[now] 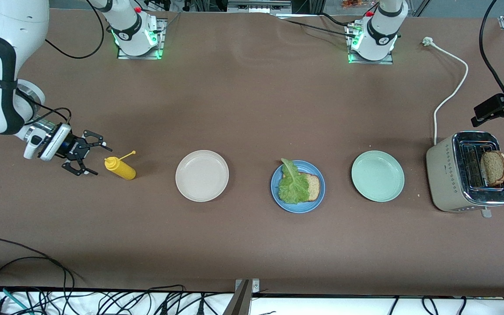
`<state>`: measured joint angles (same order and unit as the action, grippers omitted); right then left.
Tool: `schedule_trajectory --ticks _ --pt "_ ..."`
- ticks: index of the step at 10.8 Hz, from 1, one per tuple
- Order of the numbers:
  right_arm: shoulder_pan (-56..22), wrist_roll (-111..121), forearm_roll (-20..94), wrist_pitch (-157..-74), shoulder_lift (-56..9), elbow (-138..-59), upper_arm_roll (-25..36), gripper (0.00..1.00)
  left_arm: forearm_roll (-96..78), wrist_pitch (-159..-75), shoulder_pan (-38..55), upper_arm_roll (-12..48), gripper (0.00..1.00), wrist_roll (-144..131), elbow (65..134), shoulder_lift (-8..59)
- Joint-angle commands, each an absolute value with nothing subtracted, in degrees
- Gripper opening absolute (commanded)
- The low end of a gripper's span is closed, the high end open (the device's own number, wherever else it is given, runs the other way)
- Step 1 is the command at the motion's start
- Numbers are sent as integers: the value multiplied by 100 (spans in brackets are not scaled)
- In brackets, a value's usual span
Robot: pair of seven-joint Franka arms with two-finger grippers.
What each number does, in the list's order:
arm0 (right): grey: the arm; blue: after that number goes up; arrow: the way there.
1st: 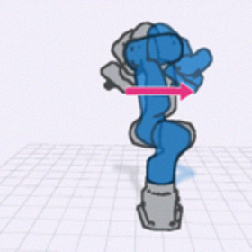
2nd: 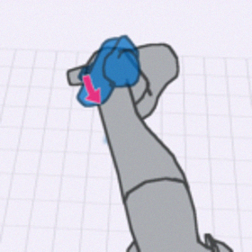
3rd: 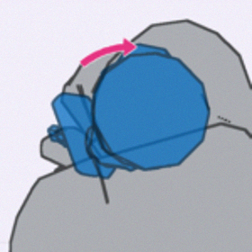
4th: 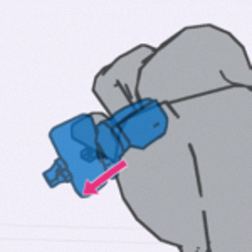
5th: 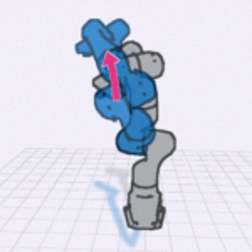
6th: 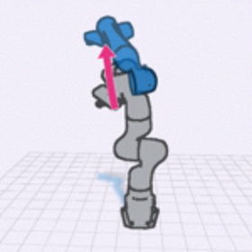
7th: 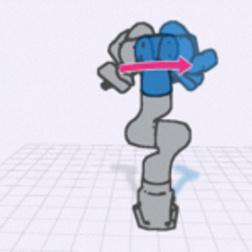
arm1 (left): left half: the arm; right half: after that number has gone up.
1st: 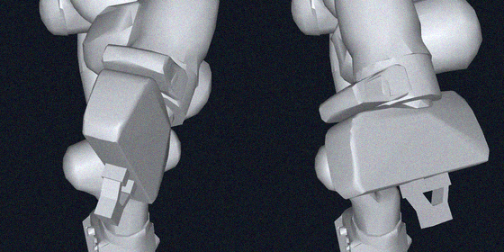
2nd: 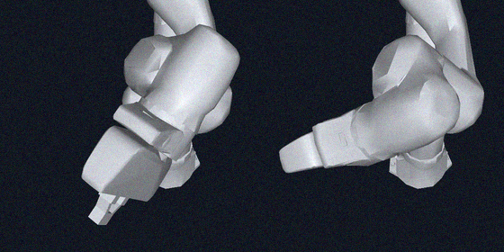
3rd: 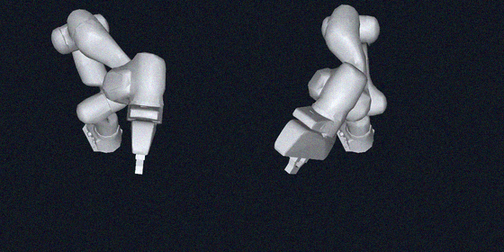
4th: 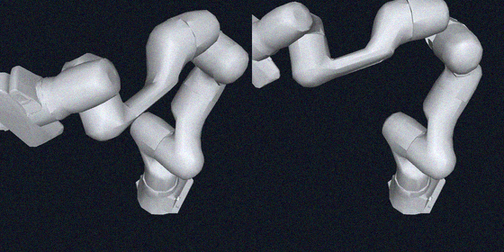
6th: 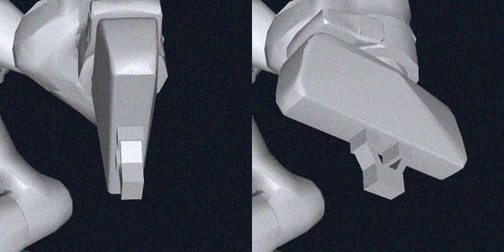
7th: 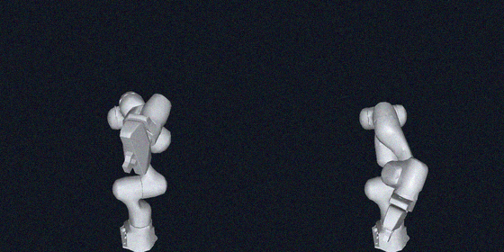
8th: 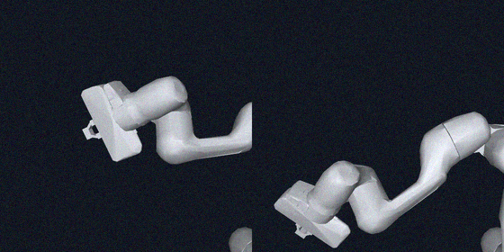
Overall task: Make sandwich in blue plate with both arms
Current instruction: 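Lower the open right gripper around the yellow mustard bottle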
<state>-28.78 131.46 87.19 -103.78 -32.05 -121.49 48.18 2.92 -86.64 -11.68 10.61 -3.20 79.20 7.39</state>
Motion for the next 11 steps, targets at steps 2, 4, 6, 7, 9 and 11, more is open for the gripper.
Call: schedule_trajectory --ticks 2,4,6,7,9,11 --pt "-2567 13675 9289 -10065 -3479 -12190 4422 100 193 -8578 -1204 1072 100 -220 7813 765" --pt "-2471 13868 9570 -9924 -3664 -12173 4290 100 193 -8578 -1204 1072 100 -220 7813 773" --pt "-2216 13895 9615 -9879 -3700 -12129 3983 100 193 -8578 -1204 1072 100 -220 7805 773" --pt "-2041 14026 9633 -9879 -3709 -12103 3781 100 193 -8578 -1204 1072 100 -211 7813 773" --pt "-1855 14062 9668 -9879 -3709 -12050 3542 100 193 -8578 -1204 1072 100 -211 7805 800" --pt "-1854 14097 9756 -9888 -3709 -12041 3542 93 193 -8578 -1187 1081 100 -272 7805 800"
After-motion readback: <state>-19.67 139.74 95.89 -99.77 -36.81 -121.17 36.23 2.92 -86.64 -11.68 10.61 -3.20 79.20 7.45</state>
